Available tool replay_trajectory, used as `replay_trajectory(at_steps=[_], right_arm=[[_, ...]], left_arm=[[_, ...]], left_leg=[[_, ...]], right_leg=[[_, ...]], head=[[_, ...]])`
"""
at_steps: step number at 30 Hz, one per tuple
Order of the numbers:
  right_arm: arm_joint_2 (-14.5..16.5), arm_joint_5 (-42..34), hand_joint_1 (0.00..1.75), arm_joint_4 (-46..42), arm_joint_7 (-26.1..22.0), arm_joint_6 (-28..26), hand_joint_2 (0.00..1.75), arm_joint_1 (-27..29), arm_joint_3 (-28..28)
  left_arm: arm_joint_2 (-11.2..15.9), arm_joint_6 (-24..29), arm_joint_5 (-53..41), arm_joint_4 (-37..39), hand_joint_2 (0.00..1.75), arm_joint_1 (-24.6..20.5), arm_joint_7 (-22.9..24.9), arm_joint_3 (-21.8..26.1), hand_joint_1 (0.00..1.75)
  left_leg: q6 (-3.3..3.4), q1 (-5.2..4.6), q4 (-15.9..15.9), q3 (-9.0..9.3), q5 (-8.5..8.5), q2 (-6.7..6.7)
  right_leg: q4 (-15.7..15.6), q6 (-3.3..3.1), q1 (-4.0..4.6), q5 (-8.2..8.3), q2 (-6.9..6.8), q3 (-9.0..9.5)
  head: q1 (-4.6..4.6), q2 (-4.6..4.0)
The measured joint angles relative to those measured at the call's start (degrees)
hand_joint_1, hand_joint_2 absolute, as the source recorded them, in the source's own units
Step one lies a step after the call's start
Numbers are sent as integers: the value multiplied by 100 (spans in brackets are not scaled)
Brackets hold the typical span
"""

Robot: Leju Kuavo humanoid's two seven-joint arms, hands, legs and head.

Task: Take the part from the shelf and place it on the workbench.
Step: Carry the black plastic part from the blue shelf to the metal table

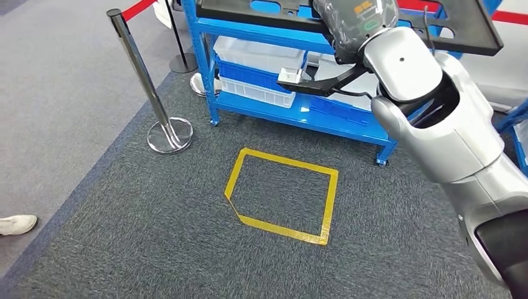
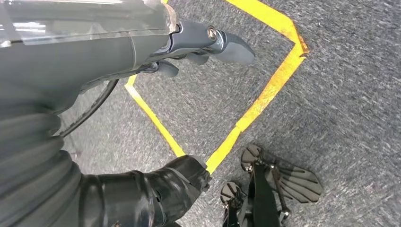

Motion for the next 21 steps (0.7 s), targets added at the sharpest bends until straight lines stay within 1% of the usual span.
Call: replay_trajectory(at_steps=[1, 2, 3, 4, 5, 6, 7, 8, 9, 10, 11, 12, 13, 14, 15, 16, 17, 18, 19, 20, 21], right_arm=[[-7, 0, 175, -33, 9, 9, 175, 23, 1], [-8, 1, 175, -62, 17, 15, 175, 49, 1], [-15, 1, 175, -84, 25, 18, 175, 74, 2], [-28, 1, 175, -104, 30, 18, 175, 91, 2], [-51, 1, 175, -116, 33, 17, 175, 109, 2], [-82, 1, 175, -123, 35, 17, 175, 137, 2], [-116, 1, 175, -127, 34, 16, 175, 178, 2], [-152, 1, 175, -127, 33, 12, 175, 231, 2], [-179, 1, 175, -126, 27, 6, 175, 282, 2], [-197, 1, 175, -125, 19, 0, 175, 319, 2], [-208, 2, 175, -125, 13, -5, 175, 337, 2], [-219, 2, 175, -125, 8, -7, 175, 339, 2], [-230, 3, 175, -127, 5, -8, 175, 335, 2], [-239, 4, 175, -128, -2, -11, 175, 334, 3], [-244, 5, 175, -128, -14, -13, 175, 337, 4], [-236, 5, 175, -129, -27, -14, 175, 341, 7], [-226, 5, 175, -129, -42, -14, 175, 343, 10], [-211, 4, 175, -129, -51, -11, 175, 343, 13], [-200, 0, 175, -129, -58, -9, 175, 335, 16], [-191, -5, 175, -129, -68, -7, 175, 325, 18], [-184, -13, 175, -129, -77, -4, 175, 317, 19]], left_arm=[[-7, 14, -2, 0, 175, 0, 11, 2, 0], [-13, 25, -5, 0, 175, 2, 21, 3, 0], [-23, 35, -11, 0, 175, 1, 32, 5, 0], [-32, 47, -19, 0, 175, -2, 51, 5, 0], [-39, 62, -32, 0, 175, -6, 74, 5, 0], [-46, 79, -44, 0, 175, -9, 101, 5, 0], [-47, 96, -54, 0, 175, -8, 127, 5, 0], [-48, 111, -63, 0, 175, -5, 146, 6, 0], [-48, 122, -67, 0, 175, -1, 157, 7, 0], [-48, 129, -71, 0, 175, 2, 163, 7, 0], [-48, 134, -73, 0, 175, 3, 164, 8, 0], [-52, 135, -74, 0, 175, 5, 164, 9, 0], [-60, 135, -75, 0, 175, 0, 163, 10, 0], [-67, 135, -77, 0, 175, -4, 161, 12, 0], [-73, 133, -79, 0, 175, -3, 156, 14, 0], [-76, 129, -80, 0, 175, -3, 147, 16, 0], [-72, 124, -81, -2, 175, 2, 138, 19, 0], [-73, 117, -81, -4, 175, 6, 130, 22, 0], [-74, 111, -80, -6, 175, 6, 125, 25, 0], [-74, 104, -79, -8, 175, 6, 124, 28, 0], [-78, 98, -77, -9, 175, 3, 125, 29, 0]], left_leg=[[35, -4, -15, -7, 26, -81], [68, 15, -42, 1, 48, -147], [103, 31, -79, 15, 75, -215], [140, 48, -116, 29, 103, -274], [168, 64, -143, 41, 126, -332], [184, 61, -150, 39, 137, -395], [195, 61, -148, 35, 143, -464], [197, 61, -144, 33, 145, -541], [197, 61, -134, 30, 147, -623], [194, 61, -116, 24, 147, -707], [188, 61, -92, 17, 145, -789], [179, 64, -65, -2, 141, -865], [159, 60, -31, -31, 138, -933], [130, 64, -10, -68, 142, -991], [94, 72, -4, -106, 155, -1055], [50, 82, -6, -137, 178, -1125], [11, 97, -20, -159, 200, -1199], [-21, 92, 3, -185, 190, -1177], [-49, 81, 107, -239, 123, -1058], [-71, 69, 319, -340, -4, -877], [-92, 63, 643, -488, -177, -654]], right_leg=[[-11, 25, 10, 1, -60, 12], [-16, 56, 9, -13, -88, 23], [25, 84, 0, -63, -26, 20], [164, 107, -12, -173, 106, -30], [427, 124, -29, -341, 281, -140], [791, 135, -41, -533, 451, -298], [1174, 144, -44, -700, 544, -476], [1463, 153, -46, -787, 584, -613], [1565, 157, -51, -762, 599, -668], [1435, 154, -61, -625, 615, -613], [1121, 145, -73, -418, 661, -469], [731, 129, -88, -228, 792, -289], [379, 116, -102, -93, 942, -134], [160, 108, -107, -28, 1055, -40], [64, 100, -102, -23, 1121, -6], [42, 93, -91, -18, 1083, -7], [27, 68, -102, 1, 993, -1], [-9, 37, -110, 20, 906, 19], [-46, 3, -124, 39, 814, 42], [-77, -27, -135, 52, 725, 63], [-86, -46, -115, 52, 643, 75]], head=[[1, 0], [-2, 0], [1, 0], [3, 0], [5, 0], [7, 0], [8, 0], [7, 0], [7, -1], [7, -1], [7, -1], [8, -1], [7, 0], [6, 0], [5, 0], [4, 0], [4, 0], [1, -1], [-18, -1], [-36, -1], [-55, -1]])
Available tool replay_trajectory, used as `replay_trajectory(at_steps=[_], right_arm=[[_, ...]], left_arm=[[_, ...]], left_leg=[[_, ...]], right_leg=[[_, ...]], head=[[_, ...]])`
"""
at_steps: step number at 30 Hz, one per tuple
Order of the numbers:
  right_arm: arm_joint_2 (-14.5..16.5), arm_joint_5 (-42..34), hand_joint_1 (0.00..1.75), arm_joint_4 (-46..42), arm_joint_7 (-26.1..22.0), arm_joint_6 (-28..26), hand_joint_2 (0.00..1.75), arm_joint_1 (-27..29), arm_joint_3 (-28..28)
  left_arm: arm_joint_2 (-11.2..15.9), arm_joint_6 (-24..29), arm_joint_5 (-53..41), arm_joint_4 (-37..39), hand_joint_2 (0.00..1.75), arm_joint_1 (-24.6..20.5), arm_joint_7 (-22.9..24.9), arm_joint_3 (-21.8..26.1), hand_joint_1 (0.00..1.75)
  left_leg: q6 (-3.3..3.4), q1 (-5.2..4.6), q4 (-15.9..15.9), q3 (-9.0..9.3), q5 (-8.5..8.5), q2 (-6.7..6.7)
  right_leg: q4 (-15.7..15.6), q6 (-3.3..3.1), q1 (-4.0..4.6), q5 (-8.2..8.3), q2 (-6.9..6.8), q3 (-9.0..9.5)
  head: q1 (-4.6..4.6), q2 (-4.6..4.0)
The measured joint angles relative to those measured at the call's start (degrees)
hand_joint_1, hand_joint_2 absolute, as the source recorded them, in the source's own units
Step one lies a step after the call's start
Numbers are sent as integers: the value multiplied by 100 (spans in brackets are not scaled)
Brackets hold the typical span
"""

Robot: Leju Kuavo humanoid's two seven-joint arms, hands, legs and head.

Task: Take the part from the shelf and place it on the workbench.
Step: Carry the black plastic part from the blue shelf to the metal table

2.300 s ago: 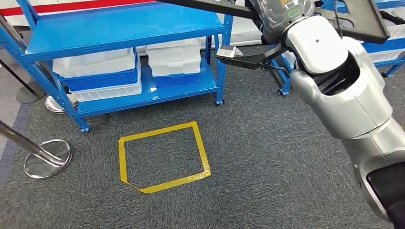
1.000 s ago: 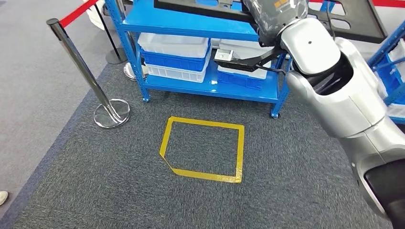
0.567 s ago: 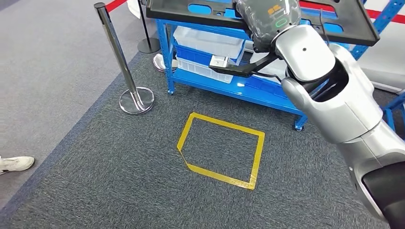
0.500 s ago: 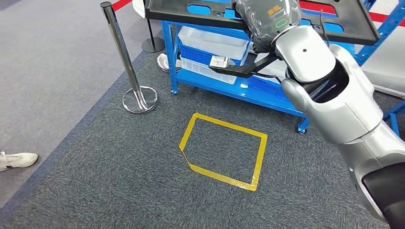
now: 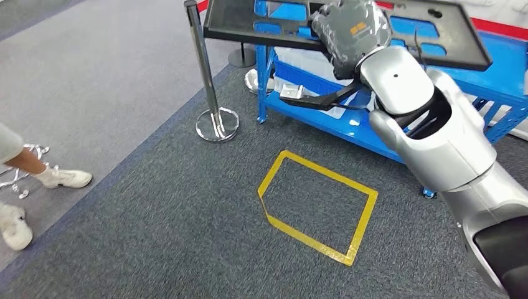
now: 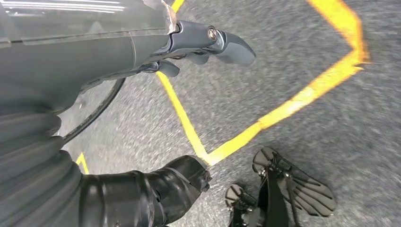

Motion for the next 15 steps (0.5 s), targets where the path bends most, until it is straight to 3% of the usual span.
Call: replay_trajectory(at_steps=[2, 3, 4, 6, 8, 9, 11, 12, 13, 15], right_arm=[[5, -34, 175, 0, -33, 10, 175, -10, 10], [5, -62, 175, 1, -55, 15, 175, -10, 22], [5, -91, 175, 1, -77, 19, 175, -11, 39], [4, -141, 175, -1, -99, 27, 175, -22, 70], [-16, -189, 175, -1, -101, 36, 175, -40, 81], [-29, -211, 175, -1, -103, 37, 175, -47, 81], [-50, -234, 175, 1, -113, 33, 175, -51, 83], [-57, -238, 175, 2, -117, 32, 175, -49, 83], [-68, -240, 175, 2, -119, 30, 175, -49, 84], [-105, -244, 175, 5, -120, 29, 175, -45, 84]], left_arm=[[3, -2, 5, 0, 175, -5, 20, 4, 0], [4, 7, 8, 0, 175, -7, 41, 6, 0], [4, 21, 12, -1, 175, -5, 65, 8, 0], [6, 65, 18, -4, 175, -1, 108, 14, 0], [6, 114, 19, -8, 175, -6, 149, 20, 0], [6, 132, 19, -9, 175, -4, 169, 24, 0], [6, 149, 19, -9, 175, 5, 191, 41, 0], [4, 151, 19, -9, 175, 9, 195, 48, 0], [2, 155, 19, -9, 175, 6, 195, 54, 0], [-1, 159, 19, -9, 175, -3, 196, 55, 0]], left_leg=[[-35, 18, 686, -322, -284, 224], [-44, 27, 841, -392, -308, 261], [-47, 32, 781, -349, -233, 281], [-28, 28, 101, 38, 78, 425], [42, -22, -525, 387, 261, 626], [82, -48, -658, 449, 275, 668], [164, -65, -691, 440, 287, 547], [199, -54, -715, 446, 303, 482], [236, -41, -742, 457, 321, 420], [289, -17, -779, 476, 349, 299]], right_leg=[[5, -22, 28, -12, -171, 4], [7, -26, 37, -20, -262, 7], [10, -25, 42, -30, -350, 11], [16, -3, 50, -59, -504, 34], [19, 40, 81, -93, -629, 58], [17, 64, 99, -105, -687, 67], [3, 118, 112, -119, -792, 87], [22, 149, 102, -149, -745, 95], [105, 175, 82, -223, -612, 70], [617, 207, 46, -538, -231, -150]], head=[[-14, 0], [-15, -1], [-15, -1], [-15, 0], [-14, 0], [-11, 0], [-9, 1], [-8, 0], [-8, 0], [-5, 0]])
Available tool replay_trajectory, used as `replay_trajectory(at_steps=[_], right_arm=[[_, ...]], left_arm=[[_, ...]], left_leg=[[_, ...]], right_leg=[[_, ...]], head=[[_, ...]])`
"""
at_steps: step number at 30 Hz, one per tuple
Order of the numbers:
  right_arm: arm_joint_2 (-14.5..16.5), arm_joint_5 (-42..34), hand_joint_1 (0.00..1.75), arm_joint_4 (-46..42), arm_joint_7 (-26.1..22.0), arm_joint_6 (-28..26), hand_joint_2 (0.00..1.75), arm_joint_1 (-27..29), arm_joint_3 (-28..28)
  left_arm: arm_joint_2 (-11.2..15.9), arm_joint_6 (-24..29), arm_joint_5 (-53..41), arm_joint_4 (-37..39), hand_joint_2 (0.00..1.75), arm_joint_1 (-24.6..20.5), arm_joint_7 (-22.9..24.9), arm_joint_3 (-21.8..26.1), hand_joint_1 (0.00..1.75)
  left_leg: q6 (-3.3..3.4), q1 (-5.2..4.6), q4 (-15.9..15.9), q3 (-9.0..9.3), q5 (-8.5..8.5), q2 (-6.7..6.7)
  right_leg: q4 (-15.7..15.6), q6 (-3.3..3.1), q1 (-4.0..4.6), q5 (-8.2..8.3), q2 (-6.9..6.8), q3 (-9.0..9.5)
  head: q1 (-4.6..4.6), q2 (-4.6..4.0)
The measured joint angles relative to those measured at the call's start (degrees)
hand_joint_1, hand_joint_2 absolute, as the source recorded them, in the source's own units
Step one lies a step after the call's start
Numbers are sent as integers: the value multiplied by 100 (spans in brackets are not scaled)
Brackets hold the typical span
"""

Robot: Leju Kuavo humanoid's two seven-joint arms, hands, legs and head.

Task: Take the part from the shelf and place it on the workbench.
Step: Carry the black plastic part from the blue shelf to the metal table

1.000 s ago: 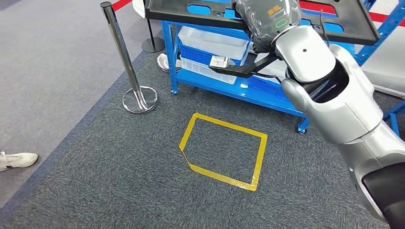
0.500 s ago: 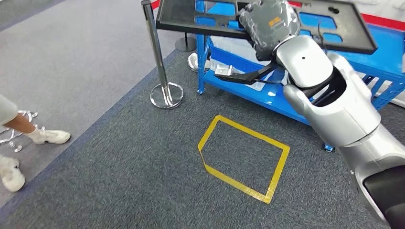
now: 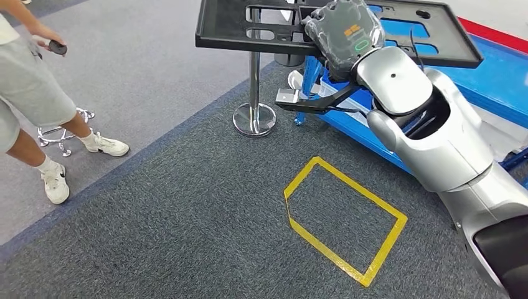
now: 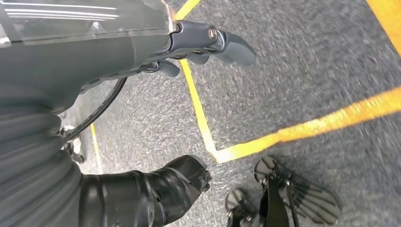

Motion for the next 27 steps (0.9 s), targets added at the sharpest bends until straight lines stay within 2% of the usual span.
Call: replay_trajectory(at_steps=[1, 2, 3, 4, 5, 6, 8, 9, 10, 12, 13, 14, 16, 17, 18, 19, 20, 21, 23, 24, 25, 27], right_arm=[[-19, -1, 175, 2, 0, 0, 175, 9, 0], [-36, -3, 175, 5, 0, 1, 175, 25, 0], [-47, -7, 175, 8, 0, 1, 175, 43, 1], [-53, -11, 175, 10, -1, 1, 175, 57, 1], [-54, -16, 175, 11, -2, 0, 175, 61, 2], [-56, -22, 175, 10, -2, -1, 175, 56, 2], [-67, -40, 175, 5, 1, -2, 175, 39, 3], [-76, -51, 175, 1, 3, -2, 175, 38, 3], [-82, -63, 175, -2, 4, -2, 175, 39, 4], [-85, -77, 175, -4, 12, 0, 175, 37, 7], [-80, -81, 175, -3, 21, 0, 175, 31, 8], [-74, -84, 175, -2, 29, -1, 175, 21, 9], [-65, -99, 175, -1, 38, -4, 175, 6, 14], [-64, -111, 175, -1, 38, -5, 175, -1, 27], [-63, -122, 175, -1, 37, -4, 175, -2, 47], [-58, -133, 175, 0, 32, -1, 175, -3, 79], [-52, -141, 175, 0, 27, 1, 175, -6, 113], [-43, -149, 175, 0, 23, 3, 175, -14, 146], [-32, -161, 175, 1, 19, 3, 175, -42, 189], [-30, -168, 175, 2, 17, 4, 175, -58, 199], [-28, -175, 175, 6, 13, 5, 175, -69, 206], [-8, -204, 175, 17, -13, 9, 175, -78, 263]], left_arm=[[0, 2, 0, 0, 175, -4, 1, 1, 0], [1, 4, 0, 0, 175, -6, 1, 1, 0], [1, 6, 0, 0, 175, -6, 0, 2, 0], [2, 8, 0, 0, 175, -5, -1, 2, 0], [2, 8, -1, 0, 175, -4, -3, 2, 0], [2, 8, -1, 0, 175, -4, -5, 2, 0], [-1, -1, -2, 0, 175, -7, -3, 3, 0], [-2, -5, -2, 0, 175, -9, 11, 3, 0], [-3, -9, -2, 0, 175, -8, 28, 4, 0], [0, -14, -2, -2, 175, 4, 56, 7, 0], [-1, -17, -2, -3, 175, 10, 58, 8, 0], [-2, -21, -2, -5, 175, 13, 58, 9, 0], [-5, -27, 0, -7, 175, 6, 59, 13, 0], [-4, -32, 3, -7, 175, 1, 58, 15, 0], [-4, -38, 10, -7, 175, -5, 56, 21, 0], [-5, -44, 19, -7, 175, -9, 54, 28, 0], [-5, -46, 27, -7, 175, -8, 52, 37, 0], [-5, -41, 34, -7, 175, -6, 57, 44, 0], [-4, -15, 34, -7, 175, -6, 97, 53, 0], [-4, 2, 25, -7, 175, -9, 124, 54, 0], [-4, 14, 16, -7, 175, -11, 154, 55, 0], [0, 26, 3, -7, 175, -10, 200, 57, 0]], left_leg=[[14, -1, 0, -1, 3, -67], [21, -4, 6, -3, 3, -142], [24, -7, 18, -3, 1, -229], [23, -8, 35, -4, -4, -315], [18, -8, 58, -3, -12, -401], [7, -7, 86, -5, -25, -484], [-31, -4, 148, -46, -44, -626], [-61, 6, 169, -82, -40, -695], [-97, 22, 173, -119, -25, -770], [-172, 46, 154, -171, 12, -894], [-202, 37, 189, -200, -12, -806], [-228, 24, 324, -268, -96, -631], [-274, 16, 941, -555, -423, -194], [-296, 29, 1321, -740, -587, -89], [-310, 41, 1608, -880, -681, -47], [-318, 49, 1712, -927, -679, -32], [-318, 54, 1586, -852, -576, -19], [-307, 53, 1259, -663, -408, 31], [-248, 9, 473, -226, -152, 284], [-205, -22, 232, -95, -98, 374], [-164, -53, 127, -48, -96, 412], [-90, -71, 100, -41, -75, 276]], right_leg=[[397, 7, -7, -188, 119, -194], [770, 15, -7, -323, 170, -386], [1000, 20, -8, -351, 188, -519], [1016, 20, -11, -260, 195, -556], [807, 15, -18, -66, 212, -487], [435, 6, -33, 183, 286, -340], [-217, -14, -65, 475, 586, -79], [-387, -20, -66, 519, 696, -19], [-430, -31, -53, 499, 731, -9], [-482, -74, -43, 525, 575, 9], [-516, -112, -51, 541, 489, 33], [-553, -152, -59, 558, 401, 56], [-589, -210, -36, 564, 230, 87], [-589, -225, -17, 559, 143, 90], [-588, -231, -1, 553, 53, 92], [-587, -236, 11, 546, -37, 95], [-586, -235, 20, 537, -121, 102], [-586, -230, 28, 524, -201, 116], [-583, -201, 54, 488, -346, 151], [-583, -179, 66, 472, -407, 163], [-585, -156, 79, 458, -467, 173], [-600, -104, 85, 437, -582, 198]], head=[[-1, 1], [-1, 1], [-1, 1], [-1, 1], [-1, 1], [-1, 1], [-3, 0], [-4, -1], [-4, -1], [-2, 0], [-16, 1], [-36, 1], [-73, 1], [-77, 1], [-77, 1], [-77, 0], [-78, 0], [-77, 0], [-76, 1], [-75, 1], [-73, 1], [-71, 0]])
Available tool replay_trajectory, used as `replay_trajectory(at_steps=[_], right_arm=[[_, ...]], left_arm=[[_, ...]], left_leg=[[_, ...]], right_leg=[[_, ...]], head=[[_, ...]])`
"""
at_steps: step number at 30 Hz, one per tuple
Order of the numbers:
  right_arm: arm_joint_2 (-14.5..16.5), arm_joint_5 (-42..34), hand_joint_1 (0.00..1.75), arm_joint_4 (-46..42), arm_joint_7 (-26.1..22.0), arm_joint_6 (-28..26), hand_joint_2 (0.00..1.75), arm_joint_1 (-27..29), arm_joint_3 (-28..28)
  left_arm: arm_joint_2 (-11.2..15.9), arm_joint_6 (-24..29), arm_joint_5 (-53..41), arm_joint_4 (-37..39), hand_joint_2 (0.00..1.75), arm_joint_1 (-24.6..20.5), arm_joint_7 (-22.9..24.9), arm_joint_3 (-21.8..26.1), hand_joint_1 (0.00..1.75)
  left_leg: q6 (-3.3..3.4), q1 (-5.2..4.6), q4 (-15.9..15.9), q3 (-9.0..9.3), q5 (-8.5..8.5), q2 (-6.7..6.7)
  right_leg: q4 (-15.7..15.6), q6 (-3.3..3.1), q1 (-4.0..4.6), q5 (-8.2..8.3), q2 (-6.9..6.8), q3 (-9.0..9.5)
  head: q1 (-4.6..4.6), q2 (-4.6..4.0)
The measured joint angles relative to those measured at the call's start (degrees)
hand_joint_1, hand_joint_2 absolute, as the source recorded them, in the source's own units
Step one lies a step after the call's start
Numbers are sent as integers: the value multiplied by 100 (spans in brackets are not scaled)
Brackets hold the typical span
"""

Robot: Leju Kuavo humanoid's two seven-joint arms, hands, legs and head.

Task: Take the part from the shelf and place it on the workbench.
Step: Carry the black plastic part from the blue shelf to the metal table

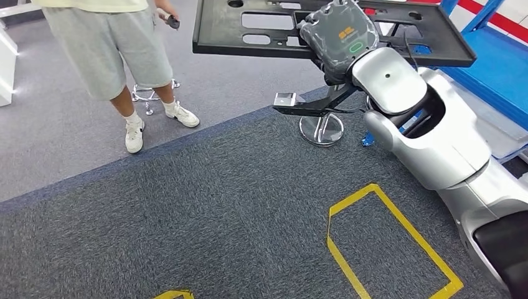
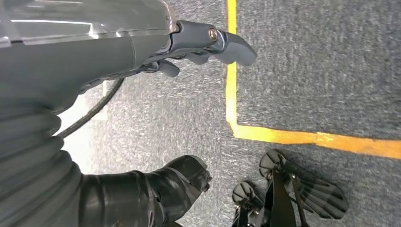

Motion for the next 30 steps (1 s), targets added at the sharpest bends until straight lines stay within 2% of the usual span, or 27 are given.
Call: replay_trajectory(at_steps=[1, 3, 4, 5, 6, 7, 8, 9, 10, 11, 12, 13, 14, 15, 16, 17, 18, 19, 20, 21, 22, 23, 24, 25, 27, 29, 30], right_arm=[[9, -17, 175, 12, -19, 1, 175, 3, 48], [17, -43, 175, 39, -43, -3, 175, 3, 150], [17, -50, 175, 53, -47, -6, 175, 4, 195], [19, -54, 175, 66, -48, -8, 175, 3, 237], [20, -57, 175, 83, -48, -9, 175, 7, 280], [20, -61, 175, 104, -48, -10, 175, 10, 323], [21, -62, 175, 124, -48, -11, 175, 11, 361], [22, -64, 175, 141, -48, -13, 175, 7, 394], [24, -68, 175, 158, -48, -14, 175, -5, 421], [27, -73, 175, 173, -49, -18, 175, -22, 440], [33, -80, 175, 186, -51, -22, 175, -42, 457], [46, -87, 175, 202, -54, -27, 175, -59, 475], [66, -93, 175, 216, -56, -31, 175, -75, 496], [89, -98, 175, 232, -58, -32, 175, -89, 515], [126, -103, 175, 252, -58, -30, 175, -105, 533], [162, -110, 175, 267, -58, -30, 175, -129, 545], [196, -120, 175, 280, -60, -27, 175, -156, 553], [224, -130, 175, 288, -62, -26, 175, -183, 558], [237, -138, 175, 296, -64, -24, 175, -203, 564], [244, -142, 175, 305, -67, -22, 175, -214, 571], [247, -144, 175, 317, -67, -21, 175, -218, 582], [251, -146, 175, 329, -67, -21, 175, -219, 597], [256, -147, 175, 340, -67, -21, 175, -222, 611], [261, -149, 175, 349, -67, -21, 175, -229, 623], [266, -149, 175, 366, -65, -22, 175, -259, 633], [271, -147, 175, 376, -62, -24, 175, -283, 635], [279, -147, 175, 379, -62, -25, 175, -287, 638]], left_arm=[[1, 1, 10, -1, 175, 6, 26, 3, 0], [2, 4, 46, -2, 175, 1, 106, 20, 0], [2, 12, 75, -2, 175, -4, 158, 32, 0], [2, 20, 97, -2, 175, -16, 204, 44, 0], [3, 27, 121, -2, 175, -25, 239, 56, 0], [3, 31, 143, -2, 175, -28, 253, 69, 0], [3, 31, 156, -2, 175, -29, 259, 81, 0], [3, 30, 169, -2, 175, -29, 262, 96, 0], [2, 27, 177, -2, 175, -25, 259, 111, 0], [1, 22, 180, -2, 175, -27, 252, 122, 0], [0, 17, 177, -2, 175, -29, 241, 131, 0], [-1, 14, 166, -2, 175, -26, 222, 136, 0], [-2, 13, 146, -2, 175, -23, 203, 137, 0], [-1, 14, 127, -2, 175, -13, 188, 137, 0], [-2, 15, 113, -2, 175, -3, 181, 137, 0], [-3, 15, 106, -2, 175, 2, 182, 137, 0], [-2, 16, 105, -2, 175, 1, 187, 137, 0], [-2, 15, 105, -3, 175, -3, 192, 137, 0], [-1, 15, 104, -3, 175, -9, 194, 137, 0], [1, 14, 104, -4, 175, -14, 194, 137, 0], [1, 13, 104, -3, 175, -17, 193, 137, 0], [1, 13, 103, -3, 175, -15, 188, 137, 0], [1, 16, 98, -3, 175, -10, 177, 137, 0], [1, 23, 93, -3, 175, -5, 164, 137, 0], [1, 40, 85, -4, 175, -5, 142, 137, 0], [2, 48, 87, -4, 175, -10, 150, 137, 0], [3, 50, 88, -4, 175, -7, 163, 137, 0]], left_leg=[[31, 9, -33, 21, 16, -69], [93, 40, -95, 69, 49, -198], [112, 48, -104, 74, 55, -261], [126, 50, -100, 71, 57, -325], [134, 49, -92, 69, 55, -401], [135, 49, -80, 69, 52, -487], [132, 52, -62, 69, 46, -579], [122, 56, -37, 70, 35, -676], [106, 65, -6, 60, 19, -766], [82, 66, 40, 29, 4, -848], [51, 74, 74, -16, -1, -923], [14, 91, 99, -68, 5, -995], [-28, 107, 106, -111, 25, -1071], [-68, 128, 90, -136, 49, -1156], [-100, 132, 104, -157, 48, -1140], [-129, 120, 183, -202, 2, -1010], [-152, 108, 368, -294, -102, -813], [-169, 100, 662, -434, -254, -573], [-184, 100, 1026, -615, -422, -410], [-193, 106, 1364, -787, -554, -341], [-194, 111, 1575, -894, -608, -316], [-191, 113, 1586, -894, -561, -306], [-183, 113, 1367, -769, -419, -284], [-170, 110, 979, -551, -239, -221], [-107, 51, 299, -173, -40, 7], [-25, -15, 100, -76, -45, 91], [9, -25, 77, -73, -33, 28]], right_leg=[[24, 29, -14, -36, 31, 8], [364, 67, -48, -266, 337, -123], [719, 73, -67, -449, 548, -288], [1128, 76, -71, -628, 685, -491], [1481, 81, -74, -740, 746, -678], [1666, 86, -81, -742, 766, -792], [1622, 88, -90, -621, 776, -799], [1358, 88, -105, -406, 801, -704], [965, 89, -129, -174, 909, -553], [595, 92, -154, -9, 1078, -407], [336, 96, -169, 81, 1222, -306], [208, 97, -169, 98, 1331, -264], [185, 90, -154, 84, 1338, -255], [171, 70, -150, 91, 1260, -248], [138, 41, -149, 104, 1174, -230], [105, -1, -152, 117, 1090, -206], [73, -40, -152, 127, 1004, -182], [58, -72, -130, 127, 918, -163], [55, -98, -105, 119, 831, -154], [57, -111, -81, 109, 737, -150], [59, -121, -62, 99, 640, -146], [61, -125, -48, 89, 546, -142], [62, -124, -37, 78, 463, -134], [65, -118, -28, 63, 385, -119], [64, -93, -2, 33, 255, -99], [55, -48, 14, 11, 150, -79], [50, -20, 15, 1, 96, -59]], head=[[2, -1], [4, 0], [5, 0], [6, 1], [7, 1], [7, 1], [7, 1], [7, 1], [8, 1], [7, 0], [6, 0], [6, 0], [7, 0], [7, 1], [8, 0], [-8, 0], [-24, 0], [-41, 0], [-56, 0], [-56, 0], [-57, 1], [-56, 1], [-57, 1], [-56, 1], [-56, 1], [-55, 1], [-55, 1]])
